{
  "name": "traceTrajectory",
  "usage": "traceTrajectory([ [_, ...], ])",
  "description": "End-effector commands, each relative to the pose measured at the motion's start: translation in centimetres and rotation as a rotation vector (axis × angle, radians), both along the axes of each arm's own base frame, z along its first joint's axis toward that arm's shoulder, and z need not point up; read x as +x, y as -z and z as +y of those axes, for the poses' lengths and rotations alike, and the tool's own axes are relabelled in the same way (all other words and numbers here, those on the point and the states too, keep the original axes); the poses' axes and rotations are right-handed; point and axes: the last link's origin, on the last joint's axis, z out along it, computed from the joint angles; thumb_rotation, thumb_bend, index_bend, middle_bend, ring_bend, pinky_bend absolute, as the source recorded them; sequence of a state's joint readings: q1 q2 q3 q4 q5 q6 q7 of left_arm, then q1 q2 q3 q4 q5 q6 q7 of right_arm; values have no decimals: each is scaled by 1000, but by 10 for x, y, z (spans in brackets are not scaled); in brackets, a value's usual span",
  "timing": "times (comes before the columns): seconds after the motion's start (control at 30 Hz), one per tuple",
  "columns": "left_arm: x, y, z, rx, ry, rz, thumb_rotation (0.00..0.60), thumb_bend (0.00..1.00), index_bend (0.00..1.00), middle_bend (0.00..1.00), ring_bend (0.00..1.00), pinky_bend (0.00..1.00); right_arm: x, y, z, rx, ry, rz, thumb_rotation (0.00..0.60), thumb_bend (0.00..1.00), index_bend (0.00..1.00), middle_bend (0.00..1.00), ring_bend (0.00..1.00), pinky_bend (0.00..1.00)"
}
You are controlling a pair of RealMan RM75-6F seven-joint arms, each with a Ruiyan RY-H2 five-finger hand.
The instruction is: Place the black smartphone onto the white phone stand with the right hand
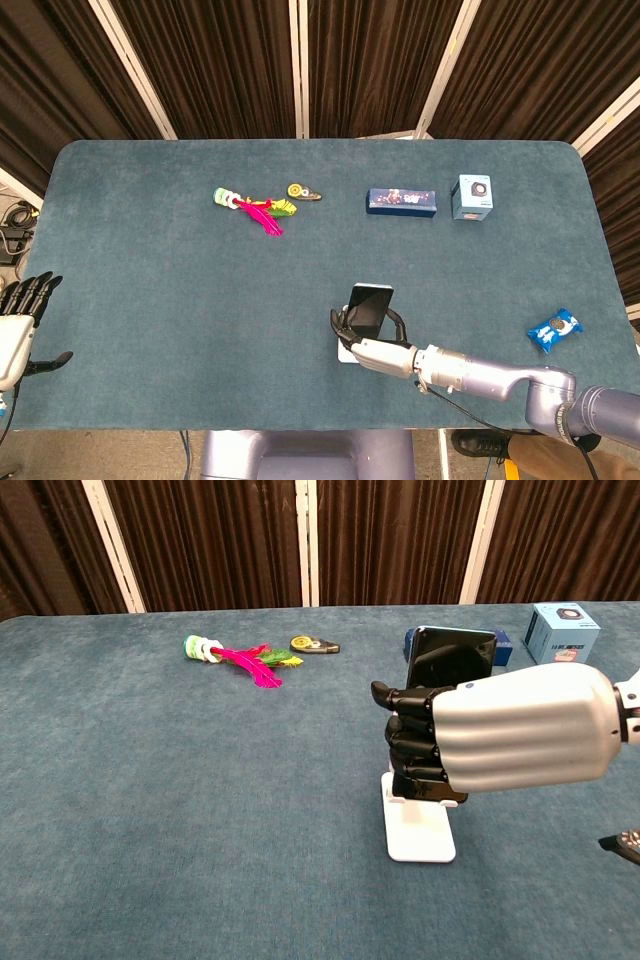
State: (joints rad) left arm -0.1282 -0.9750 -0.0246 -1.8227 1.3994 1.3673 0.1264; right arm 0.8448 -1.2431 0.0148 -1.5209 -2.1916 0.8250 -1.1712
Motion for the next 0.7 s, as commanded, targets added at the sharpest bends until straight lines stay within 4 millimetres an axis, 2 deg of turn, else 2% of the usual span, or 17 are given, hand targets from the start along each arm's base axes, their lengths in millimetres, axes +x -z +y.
traceTrajectory([
  [0.03,0,0,0,0,0,0,600,0,0,0,0,0,-1,0,0,3,6,-4,600,456,339,280,202,238],
  [0.5,0,1,0,-4,1,0,600,0,0,0,0,0,-6,-4,3,9,18,-28,600,455,316,253,178,243],
  [0.7,0,1,0,-6,0,0,600,0,0,0,0,0,-8,-22,6,18,30,-108,600,455,289,250,178,261],
])
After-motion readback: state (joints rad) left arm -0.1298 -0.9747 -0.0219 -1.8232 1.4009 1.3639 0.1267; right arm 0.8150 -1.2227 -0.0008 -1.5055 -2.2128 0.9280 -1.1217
